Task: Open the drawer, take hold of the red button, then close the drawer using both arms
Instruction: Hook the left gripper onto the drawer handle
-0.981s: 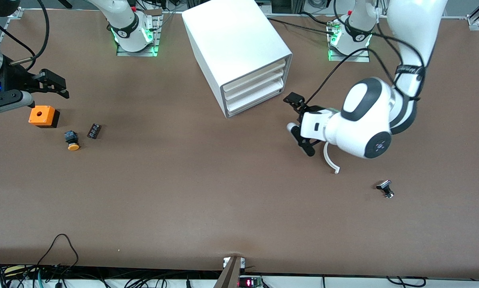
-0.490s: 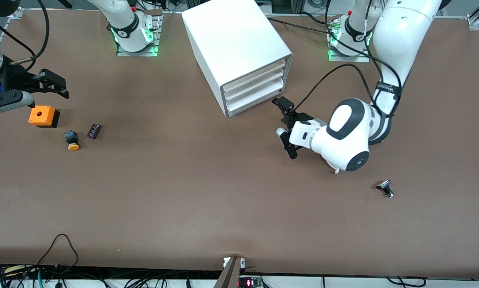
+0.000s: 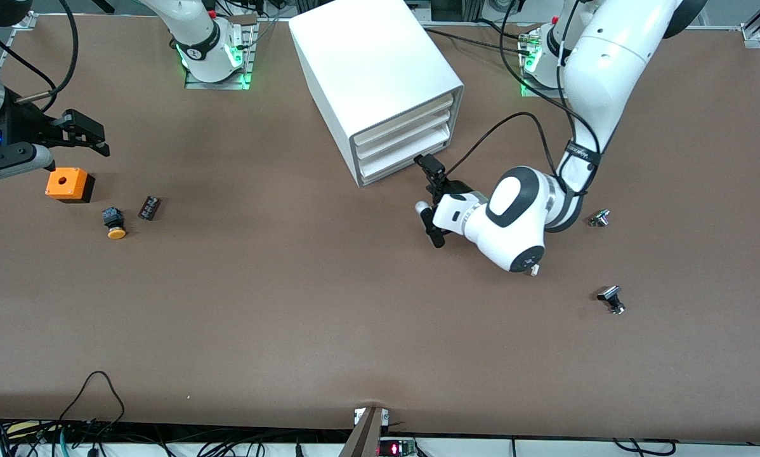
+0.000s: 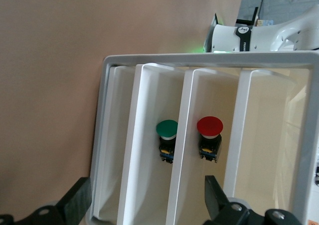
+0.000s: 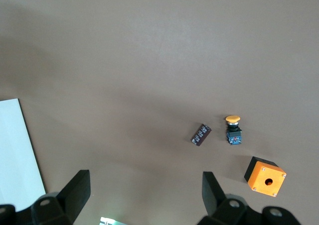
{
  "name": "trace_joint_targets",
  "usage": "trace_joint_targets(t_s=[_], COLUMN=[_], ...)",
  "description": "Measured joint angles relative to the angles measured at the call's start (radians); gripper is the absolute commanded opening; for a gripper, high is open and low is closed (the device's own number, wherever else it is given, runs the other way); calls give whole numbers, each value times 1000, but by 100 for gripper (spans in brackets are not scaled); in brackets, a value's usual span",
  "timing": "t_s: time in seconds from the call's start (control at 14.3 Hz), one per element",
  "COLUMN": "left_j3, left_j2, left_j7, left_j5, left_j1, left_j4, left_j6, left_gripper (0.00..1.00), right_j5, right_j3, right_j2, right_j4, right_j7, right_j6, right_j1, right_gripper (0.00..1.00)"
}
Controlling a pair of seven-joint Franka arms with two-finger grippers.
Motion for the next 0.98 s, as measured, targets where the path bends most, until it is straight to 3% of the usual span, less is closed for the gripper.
trace_joint_targets(t_s=[0.98], left_j3=[-13], left_j2=[53], left_j7=[122], left_j5=[-80], left_j1=[-76], left_j4=[-56], left_j6=[-4], left_gripper=[100], right_j5=[0], right_j3=[-1], right_j2=[0], right_j4=[0], right_j7=[1], right_j6=[0], right_j1=[-1], right_gripper=[99])
